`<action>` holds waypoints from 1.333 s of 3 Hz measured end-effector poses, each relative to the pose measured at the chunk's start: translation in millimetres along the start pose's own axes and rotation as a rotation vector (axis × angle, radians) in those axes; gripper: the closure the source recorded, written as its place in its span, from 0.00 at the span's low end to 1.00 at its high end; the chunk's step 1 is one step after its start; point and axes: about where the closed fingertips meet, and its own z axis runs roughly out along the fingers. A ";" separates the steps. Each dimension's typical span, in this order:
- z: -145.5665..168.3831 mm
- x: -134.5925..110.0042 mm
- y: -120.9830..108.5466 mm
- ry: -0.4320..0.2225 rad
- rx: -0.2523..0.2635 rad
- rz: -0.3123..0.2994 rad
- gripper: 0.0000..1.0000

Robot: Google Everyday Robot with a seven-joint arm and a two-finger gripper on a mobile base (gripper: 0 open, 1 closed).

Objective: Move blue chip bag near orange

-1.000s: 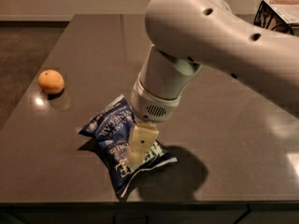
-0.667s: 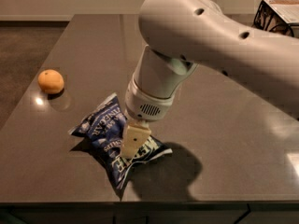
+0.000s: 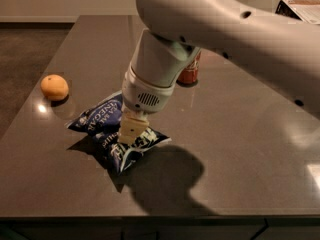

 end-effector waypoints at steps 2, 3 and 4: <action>-6.1 -51.2 -43.2 -0.038 0.008 -0.088 1.00; 1.6 -64.7 -66.7 -0.030 0.005 -0.122 0.82; 6.0 -65.7 -89.7 -0.015 0.015 -0.129 0.59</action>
Offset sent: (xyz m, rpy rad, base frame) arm 0.0721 0.0761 0.0369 0.0708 -0.0606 0.1255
